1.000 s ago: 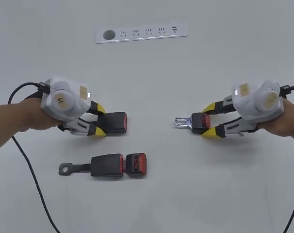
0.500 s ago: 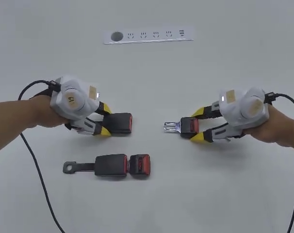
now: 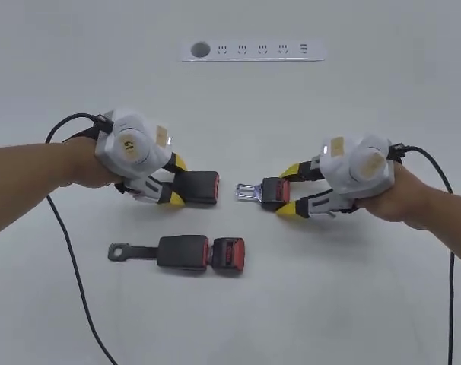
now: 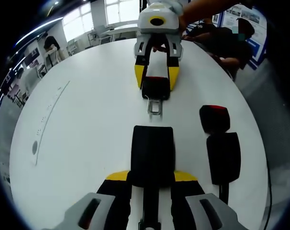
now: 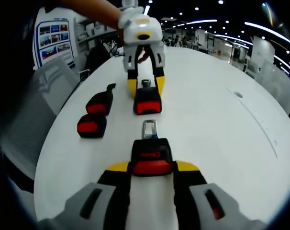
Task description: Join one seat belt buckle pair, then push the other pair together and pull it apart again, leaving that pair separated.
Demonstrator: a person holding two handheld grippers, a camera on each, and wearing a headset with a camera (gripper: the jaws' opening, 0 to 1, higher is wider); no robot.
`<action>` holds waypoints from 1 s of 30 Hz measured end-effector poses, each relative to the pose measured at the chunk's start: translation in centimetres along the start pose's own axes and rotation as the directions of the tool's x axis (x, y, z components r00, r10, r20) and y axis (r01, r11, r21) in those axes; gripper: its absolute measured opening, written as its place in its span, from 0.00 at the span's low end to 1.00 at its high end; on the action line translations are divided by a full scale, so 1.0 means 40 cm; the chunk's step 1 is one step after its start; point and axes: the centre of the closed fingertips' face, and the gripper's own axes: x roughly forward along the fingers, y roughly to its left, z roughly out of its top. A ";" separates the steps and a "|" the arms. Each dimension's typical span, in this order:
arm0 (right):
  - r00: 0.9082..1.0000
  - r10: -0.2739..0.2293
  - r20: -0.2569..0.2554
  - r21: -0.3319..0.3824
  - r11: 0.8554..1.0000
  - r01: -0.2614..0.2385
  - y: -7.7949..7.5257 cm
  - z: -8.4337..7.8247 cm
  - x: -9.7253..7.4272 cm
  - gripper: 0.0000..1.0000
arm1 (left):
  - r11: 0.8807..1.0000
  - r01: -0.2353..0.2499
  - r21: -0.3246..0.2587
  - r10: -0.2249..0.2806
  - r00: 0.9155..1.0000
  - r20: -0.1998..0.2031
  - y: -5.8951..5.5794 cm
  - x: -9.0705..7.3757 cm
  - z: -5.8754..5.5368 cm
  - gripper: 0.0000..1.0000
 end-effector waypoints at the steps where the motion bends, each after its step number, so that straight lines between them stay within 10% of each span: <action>1: 1.000 0.001 0.003 0.001 1.000 -0.001 0.001 0.006 0.007 0.35 | 1.000 0.000 0.000 0.000 1.000 -0.001 0.000 0.000 0.000 0.33; 30: 0.998 0.039 -0.039 -0.001 0.999 -0.039 0.002 0.061 0.042 0.34 | 1.000 -0.004 0.005 0.004 1.000 -0.021 -0.003 0.006 0.007 0.32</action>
